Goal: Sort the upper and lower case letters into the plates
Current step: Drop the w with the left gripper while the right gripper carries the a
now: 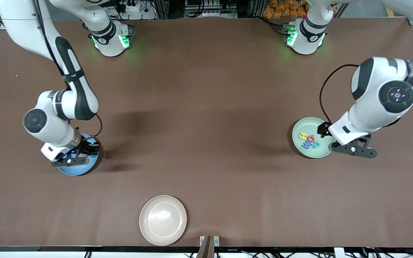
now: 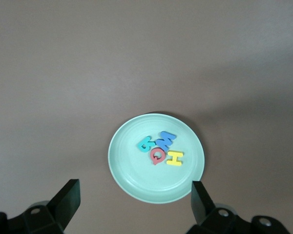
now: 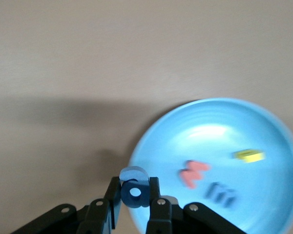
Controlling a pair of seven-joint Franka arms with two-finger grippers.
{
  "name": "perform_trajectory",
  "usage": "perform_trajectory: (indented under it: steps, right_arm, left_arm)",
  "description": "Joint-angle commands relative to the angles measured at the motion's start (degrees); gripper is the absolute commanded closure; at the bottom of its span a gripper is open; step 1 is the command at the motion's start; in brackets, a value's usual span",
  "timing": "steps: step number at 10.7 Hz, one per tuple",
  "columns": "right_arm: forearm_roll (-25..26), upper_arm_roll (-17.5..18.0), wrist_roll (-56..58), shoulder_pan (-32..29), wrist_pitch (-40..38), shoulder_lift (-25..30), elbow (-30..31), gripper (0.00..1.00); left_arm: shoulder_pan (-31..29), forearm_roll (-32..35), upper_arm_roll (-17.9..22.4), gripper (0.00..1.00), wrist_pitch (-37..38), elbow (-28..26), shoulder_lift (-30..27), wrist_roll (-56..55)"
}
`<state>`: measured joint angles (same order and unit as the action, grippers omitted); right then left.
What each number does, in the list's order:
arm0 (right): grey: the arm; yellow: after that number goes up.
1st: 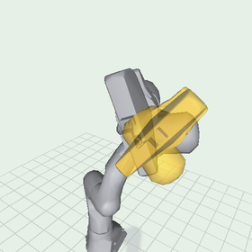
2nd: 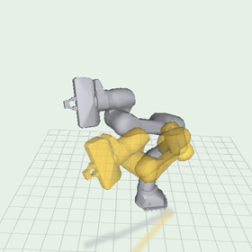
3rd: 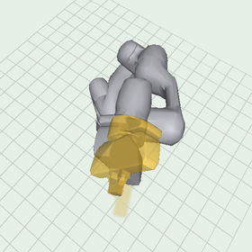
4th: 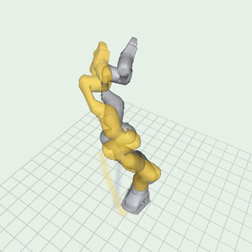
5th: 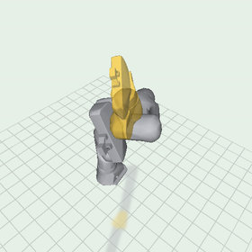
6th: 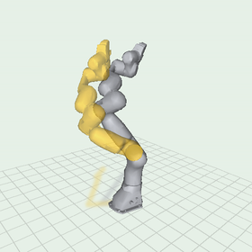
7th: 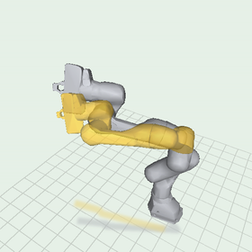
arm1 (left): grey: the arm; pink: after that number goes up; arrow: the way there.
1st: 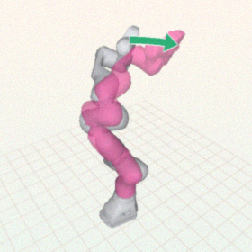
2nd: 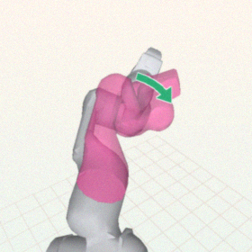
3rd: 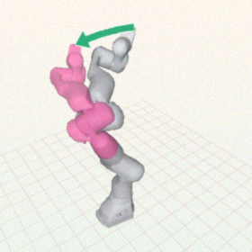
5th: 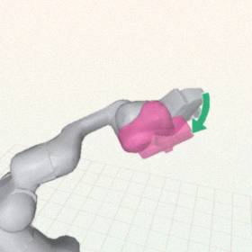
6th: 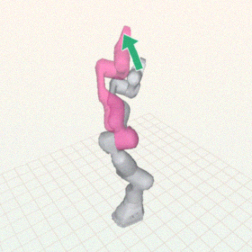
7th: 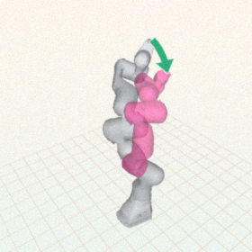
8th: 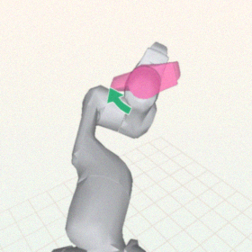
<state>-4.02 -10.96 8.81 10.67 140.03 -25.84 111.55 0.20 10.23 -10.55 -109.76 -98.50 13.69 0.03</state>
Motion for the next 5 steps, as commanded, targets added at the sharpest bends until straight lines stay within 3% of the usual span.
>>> perform_trajectory:
  steps: [1, 2, 5]
  right_arm:
    - [1.1, -0.7, 1.5, -0.6, -1.0, -1.1, -2.1, 0.70]
    - [0.9, -0.6, 1.5, -1.1, -1.1, -0.8, -2.0, 0.01]
    - [0.9, 1.3, 3.2, -2.8, -10.1, 5.2, -2.4, 0.00]
  left_arm:
    - [0.3, -2.0, 0.1, 0.00, 8.3, 5.4, -3.0, 1.6]
    - [0.2, -4.8, 0.4, 0.00, 9.7, 7.7, -3.8, 1.3]
    - [1.2, -5.4, 2.0, 0.00, 16.4, 12.3, -7.1, 1.5]
